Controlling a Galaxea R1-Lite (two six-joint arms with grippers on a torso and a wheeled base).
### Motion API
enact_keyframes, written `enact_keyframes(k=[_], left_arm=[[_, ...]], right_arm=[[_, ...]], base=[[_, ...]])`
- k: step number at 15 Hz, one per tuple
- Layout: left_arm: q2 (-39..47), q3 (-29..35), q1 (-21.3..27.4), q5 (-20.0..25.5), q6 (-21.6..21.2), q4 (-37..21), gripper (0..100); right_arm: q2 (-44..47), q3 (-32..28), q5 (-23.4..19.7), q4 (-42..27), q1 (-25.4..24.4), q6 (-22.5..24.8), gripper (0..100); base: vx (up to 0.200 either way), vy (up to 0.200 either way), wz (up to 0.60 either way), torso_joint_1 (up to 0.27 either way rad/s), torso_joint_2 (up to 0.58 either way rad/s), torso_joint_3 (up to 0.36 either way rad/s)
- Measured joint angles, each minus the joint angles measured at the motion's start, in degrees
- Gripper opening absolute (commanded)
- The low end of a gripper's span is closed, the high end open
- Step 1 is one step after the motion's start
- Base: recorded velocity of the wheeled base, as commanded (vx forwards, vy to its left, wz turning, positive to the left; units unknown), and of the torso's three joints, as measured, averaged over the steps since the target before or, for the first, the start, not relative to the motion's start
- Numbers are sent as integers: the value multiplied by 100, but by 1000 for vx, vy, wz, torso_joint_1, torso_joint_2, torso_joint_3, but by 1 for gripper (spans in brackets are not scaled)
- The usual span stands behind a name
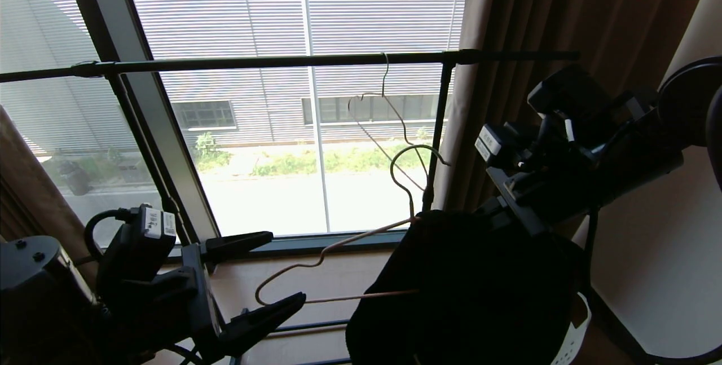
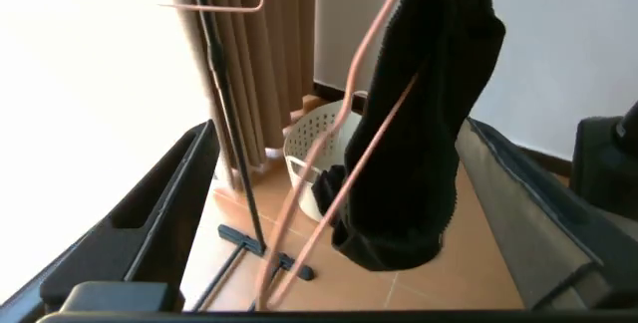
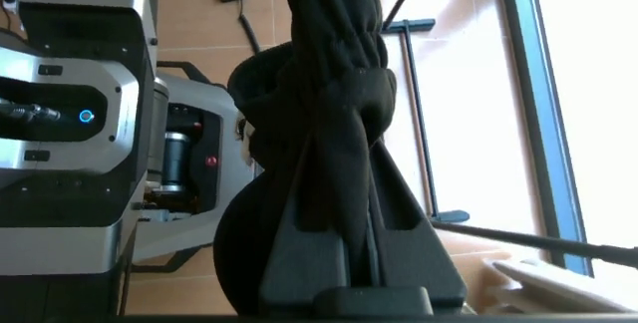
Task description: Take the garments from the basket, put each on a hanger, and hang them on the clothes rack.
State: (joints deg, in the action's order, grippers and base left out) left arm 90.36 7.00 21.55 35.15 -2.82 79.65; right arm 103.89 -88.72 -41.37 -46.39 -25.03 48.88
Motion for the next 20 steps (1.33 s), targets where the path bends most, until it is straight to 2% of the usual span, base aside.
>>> enact_keyframes(k=[1,3,4,6,8,10,12,15,20], left_arm=[[-138,-107,-183,-41,300,-4,100],[-375,-345,-480,-94,1430,-41,100],[-450,-433,-573,-102,1721,-96,100],[-441,-483,-627,-102,2495,-395,100],[-202,-361,-458,-105,2979,-636,100],[221,-72,-185,-138,3454,-705,100],[774,352,107,-312,3708,-775,100],[1559,997,567,-569,3825,-857,100],[2009,1353,990,-683,3832,-859,100]], right_arm=[[13,-111,0,2,44,-323,0],[20,-406,-41,16,188,-1109,0],[18,-501,-72,22,243,-1182,0],[-41,-601,-479,22,466,-1281,0],[-166,-588,-945,21,678,-1295,0],[-297,-483,-1028,16,756,-1297,0],[-425,-339,-1046,21,772,-1290,0],[-662,-52,-1164,257,751,-1290,0],[-951,424,-1182,735,540,-1295,0]], base=[[0,0,0,0,0,0],[0,0,0,0,0,0],[0,0,0,0,0,0],[0,0,0,0,0,0],[0,0,0,0,0,0],[0,0,0,0,0,0],[0,0,0,0,0,0],[0,0,0,0,0,0],[0,0,0,0,0,0]])
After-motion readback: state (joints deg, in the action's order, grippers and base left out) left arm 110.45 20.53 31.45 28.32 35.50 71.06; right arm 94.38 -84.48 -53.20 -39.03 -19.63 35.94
